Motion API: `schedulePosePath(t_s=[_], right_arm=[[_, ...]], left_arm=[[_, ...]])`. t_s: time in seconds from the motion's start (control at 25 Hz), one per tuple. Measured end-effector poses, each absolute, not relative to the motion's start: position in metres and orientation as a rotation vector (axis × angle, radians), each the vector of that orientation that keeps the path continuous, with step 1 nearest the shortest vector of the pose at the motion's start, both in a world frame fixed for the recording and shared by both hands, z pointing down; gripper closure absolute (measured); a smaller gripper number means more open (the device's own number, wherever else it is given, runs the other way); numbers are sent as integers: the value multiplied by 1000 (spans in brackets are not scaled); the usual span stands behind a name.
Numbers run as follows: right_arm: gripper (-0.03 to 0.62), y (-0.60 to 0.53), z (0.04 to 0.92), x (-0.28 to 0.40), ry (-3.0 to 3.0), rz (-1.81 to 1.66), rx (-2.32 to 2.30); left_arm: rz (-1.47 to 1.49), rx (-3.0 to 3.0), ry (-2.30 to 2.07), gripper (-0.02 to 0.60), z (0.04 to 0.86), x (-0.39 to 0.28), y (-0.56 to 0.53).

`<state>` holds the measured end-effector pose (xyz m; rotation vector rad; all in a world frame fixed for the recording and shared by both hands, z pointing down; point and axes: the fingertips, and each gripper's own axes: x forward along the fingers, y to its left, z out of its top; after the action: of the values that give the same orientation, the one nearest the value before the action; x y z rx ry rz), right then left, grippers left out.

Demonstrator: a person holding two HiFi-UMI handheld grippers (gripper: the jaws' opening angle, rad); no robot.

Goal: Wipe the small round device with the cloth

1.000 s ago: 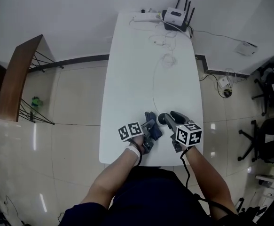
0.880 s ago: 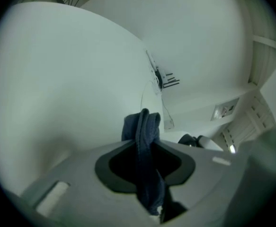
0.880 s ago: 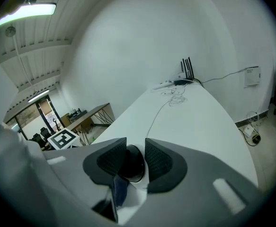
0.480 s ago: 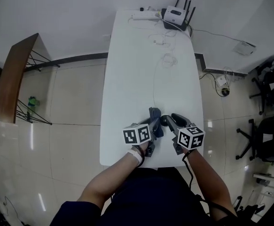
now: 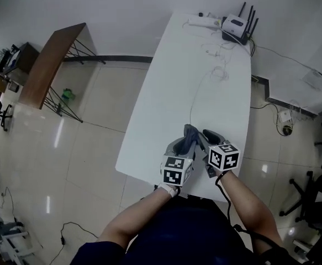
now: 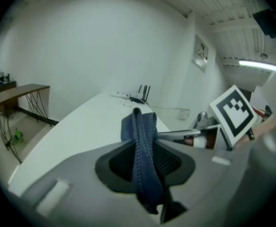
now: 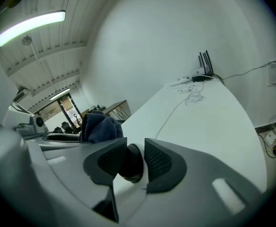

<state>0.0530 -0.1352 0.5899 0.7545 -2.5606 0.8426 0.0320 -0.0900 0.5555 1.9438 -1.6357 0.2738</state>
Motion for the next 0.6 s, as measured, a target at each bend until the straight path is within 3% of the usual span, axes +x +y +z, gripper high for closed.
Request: schedulePosePath(t_s=[0.32,0.44,0.6], right_arm=[[481,-164,560,67,-2648,854,724],[386,-160,557,55,-2657,832,647],[378,-148,566,42,-2605,775,567]], left_arm=[[-239,1419,-1555,483,599,-10,-46],[-472,1226,-1494,483,625,-18,-41],[-587,1154,-1413,483,647,-12,-53]])
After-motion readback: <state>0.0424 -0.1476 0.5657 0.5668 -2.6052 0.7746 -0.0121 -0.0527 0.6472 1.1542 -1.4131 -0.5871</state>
